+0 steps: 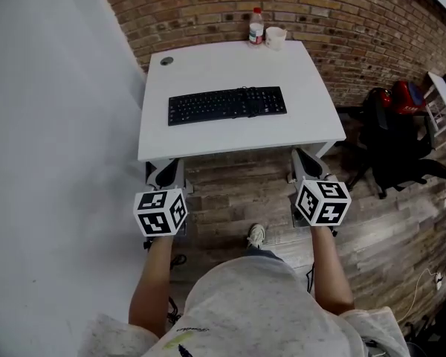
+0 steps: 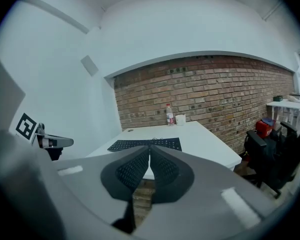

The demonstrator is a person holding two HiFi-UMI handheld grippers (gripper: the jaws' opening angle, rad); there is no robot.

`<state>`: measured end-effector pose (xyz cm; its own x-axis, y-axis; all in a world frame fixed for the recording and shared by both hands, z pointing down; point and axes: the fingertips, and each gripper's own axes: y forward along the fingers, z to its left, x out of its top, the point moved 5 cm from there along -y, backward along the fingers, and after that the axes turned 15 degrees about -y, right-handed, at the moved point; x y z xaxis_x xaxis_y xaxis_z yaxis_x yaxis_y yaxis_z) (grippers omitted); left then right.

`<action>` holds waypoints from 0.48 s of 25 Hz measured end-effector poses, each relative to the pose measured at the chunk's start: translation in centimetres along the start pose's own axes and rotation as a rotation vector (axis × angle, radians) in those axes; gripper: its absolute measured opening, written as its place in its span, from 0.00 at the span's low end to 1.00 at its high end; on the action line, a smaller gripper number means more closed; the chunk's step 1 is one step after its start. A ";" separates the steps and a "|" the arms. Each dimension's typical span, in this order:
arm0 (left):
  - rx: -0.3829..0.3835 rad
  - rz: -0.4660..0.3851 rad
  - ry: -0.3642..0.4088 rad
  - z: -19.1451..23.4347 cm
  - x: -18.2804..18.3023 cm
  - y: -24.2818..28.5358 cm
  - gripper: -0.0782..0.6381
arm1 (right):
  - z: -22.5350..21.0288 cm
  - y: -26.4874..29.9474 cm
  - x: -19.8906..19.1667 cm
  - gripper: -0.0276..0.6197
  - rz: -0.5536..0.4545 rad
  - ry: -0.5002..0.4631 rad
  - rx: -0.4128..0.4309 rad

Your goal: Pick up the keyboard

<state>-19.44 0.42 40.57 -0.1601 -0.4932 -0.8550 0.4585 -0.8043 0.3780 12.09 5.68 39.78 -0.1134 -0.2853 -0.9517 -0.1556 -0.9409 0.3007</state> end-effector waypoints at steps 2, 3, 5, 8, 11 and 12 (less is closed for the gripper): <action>0.010 0.003 -0.002 -0.2 0.4 1.3 0.10 | -1.1 1.3 0.1 0.06 0.005 0.001 0.008; 0.015 0.005 -0.002 -0.3 0.5 1.9 0.10 | -1.6 1.9 0.1 0.06 0.009 0.003 0.012; 0.027 0.011 -0.002 -0.5 0.7 3.0 0.10 | -2.6 3.1 0.0 0.06 0.015 0.008 0.021; 0.047 0.021 -0.004 -0.7 0.9 4.4 0.10 | -3.9 4.8 0.0 0.06 0.021 0.016 0.037; 0.073 0.024 -0.009 -0.8 1.2 5.7 0.10 | -4.9 6.4 0.0 0.06 0.028 0.020 0.063; 0.081 0.022 -0.010 -1.0 1.3 6.1 0.10 | -5.3 6.9 0.0 0.06 0.029 0.023 0.073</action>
<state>-15.98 -4.79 41.43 -0.1598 -0.5142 -0.8427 0.3899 -0.8171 0.4246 16.23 -1.78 41.57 -0.0969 -0.3169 -0.9435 -0.2241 -0.9167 0.3309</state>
